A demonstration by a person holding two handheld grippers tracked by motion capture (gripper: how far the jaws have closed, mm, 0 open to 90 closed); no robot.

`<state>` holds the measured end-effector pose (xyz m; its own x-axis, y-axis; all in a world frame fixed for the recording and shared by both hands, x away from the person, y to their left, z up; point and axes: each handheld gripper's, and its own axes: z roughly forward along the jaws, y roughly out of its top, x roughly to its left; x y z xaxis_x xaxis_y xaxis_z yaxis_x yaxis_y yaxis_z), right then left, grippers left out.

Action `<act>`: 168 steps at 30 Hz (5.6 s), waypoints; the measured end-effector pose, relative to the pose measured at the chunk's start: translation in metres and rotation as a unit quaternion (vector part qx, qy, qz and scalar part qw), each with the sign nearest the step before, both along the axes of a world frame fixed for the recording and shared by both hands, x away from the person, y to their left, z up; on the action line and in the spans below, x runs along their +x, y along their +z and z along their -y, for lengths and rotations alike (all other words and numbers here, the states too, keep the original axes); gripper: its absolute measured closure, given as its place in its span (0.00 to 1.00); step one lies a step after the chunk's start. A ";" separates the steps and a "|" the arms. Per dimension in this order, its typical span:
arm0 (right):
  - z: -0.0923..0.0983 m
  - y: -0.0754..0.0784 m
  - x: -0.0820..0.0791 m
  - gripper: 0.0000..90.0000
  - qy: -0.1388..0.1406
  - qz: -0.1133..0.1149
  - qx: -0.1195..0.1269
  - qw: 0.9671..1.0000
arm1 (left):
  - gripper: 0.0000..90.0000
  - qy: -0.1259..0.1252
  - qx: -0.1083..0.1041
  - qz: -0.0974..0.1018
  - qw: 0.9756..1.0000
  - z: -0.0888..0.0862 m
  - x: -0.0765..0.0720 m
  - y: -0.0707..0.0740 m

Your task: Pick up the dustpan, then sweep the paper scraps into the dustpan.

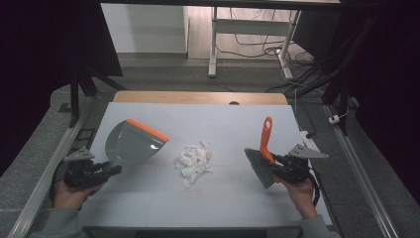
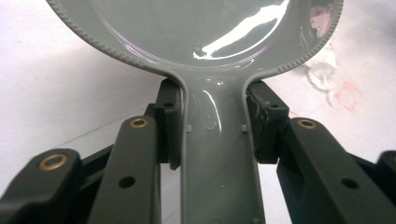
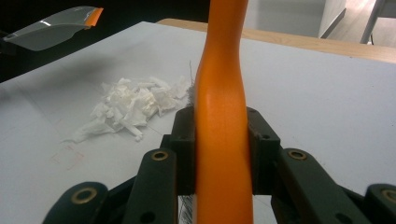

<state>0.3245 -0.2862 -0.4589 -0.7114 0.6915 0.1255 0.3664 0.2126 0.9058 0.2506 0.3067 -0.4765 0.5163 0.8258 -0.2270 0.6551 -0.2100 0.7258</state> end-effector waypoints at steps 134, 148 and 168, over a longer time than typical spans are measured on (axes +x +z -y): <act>-0.183 -0.027 0.130 0.77 -0.024 -0.073 -0.137 0.988 | 0.68 -0.220 0.090 -0.078 0.968 0.048 -0.017 -0.043; -0.213 -0.031 0.115 0.77 0.024 -0.067 -0.163 0.984 | 0.68 -0.225 0.087 -0.080 0.967 0.052 -0.014 -0.045; -0.223 -0.032 0.102 0.77 0.062 -0.064 -0.152 0.984 | 0.68 -0.220 0.089 -0.081 0.968 0.056 -0.012 -0.045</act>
